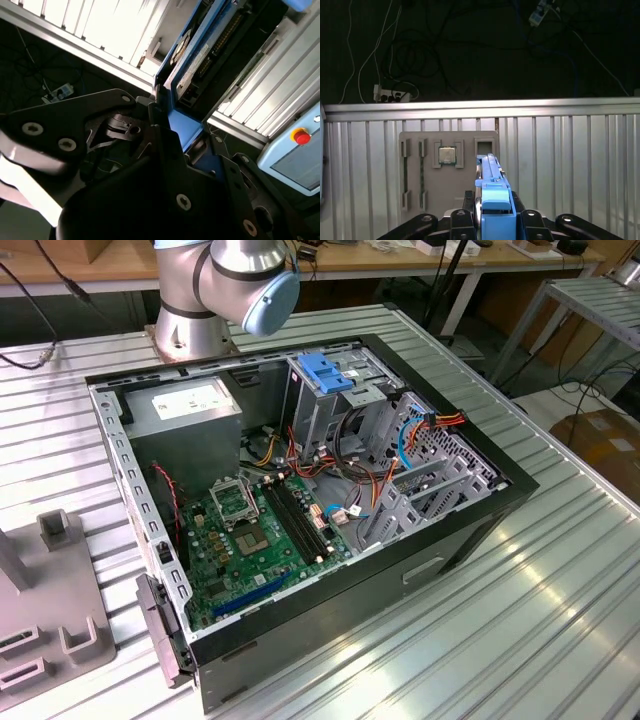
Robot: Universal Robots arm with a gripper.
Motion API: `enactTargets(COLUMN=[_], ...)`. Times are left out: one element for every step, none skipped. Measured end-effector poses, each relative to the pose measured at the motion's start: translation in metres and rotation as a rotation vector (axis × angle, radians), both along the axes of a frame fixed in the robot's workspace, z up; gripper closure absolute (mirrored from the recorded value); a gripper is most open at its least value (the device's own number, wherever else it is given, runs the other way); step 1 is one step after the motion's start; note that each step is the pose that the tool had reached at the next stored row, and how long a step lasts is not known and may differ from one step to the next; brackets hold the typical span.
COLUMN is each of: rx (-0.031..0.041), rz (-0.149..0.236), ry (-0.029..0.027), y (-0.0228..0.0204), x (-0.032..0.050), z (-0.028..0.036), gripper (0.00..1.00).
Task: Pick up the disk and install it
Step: 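Pick up the disk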
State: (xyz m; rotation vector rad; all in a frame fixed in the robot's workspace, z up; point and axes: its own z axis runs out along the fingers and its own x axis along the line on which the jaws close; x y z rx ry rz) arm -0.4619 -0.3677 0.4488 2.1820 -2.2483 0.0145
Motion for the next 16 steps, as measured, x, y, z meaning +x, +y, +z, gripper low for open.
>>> enactTargets(rx=[-0.0001, 0.0, 0.0, -0.0001, 0.0, -0.0001, -0.0001, -0.0001, -0.0001, -0.0001, 0.0, 0.0, 0.0, -0.0001, -0.0001, -0.0001], rz=[0.0, 0.0, 0.0, 0.0, 0.0, 0.0, 0.0, 0.0, 0.0, 0.0, 0.0, 0.0, 0.0, 0.0, 0.0, 0.0], ry=[0.0001, 0.0001, 0.0001, 0.0001, 0.0001, 0.0001, 0.0001, 0.0001, 0.0001, 0.0001, 0.0, 0.0, 0.0001, 0.0001, 0.0001, 0.0001], y=[0.0, 0.0, 0.0, 0.0, 0.0, 0.0, 0.0, 0.0, 0.0, 0.0, 0.0, 0.0, 0.0, 0.0, 0.0, 0.0], x=[0.0, 0.0, 0.0, 0.0, 0.0, 0.0, 0.0, 0.0, 0.0, 0.0, 0.0, 0.0, 0.0, 0.0, 0.0, 0.0], z=[0.0043, 0.0081, 0.0108, 0.0129, 0.0153, 0.017, 0.0191, 0.0208, 0.0239, 0.0258, 0.0274, 0.0289, 0.0309, 0.0332, 0.0349, 0.0374], gripper=[0.63, 0.63, 0.63, 0.63, 0.63, 0.63, 0.63, 0.63, 0.63, 0.63, 0.63, 0.63, 0.63, 0.63, 0.63, 0.63])
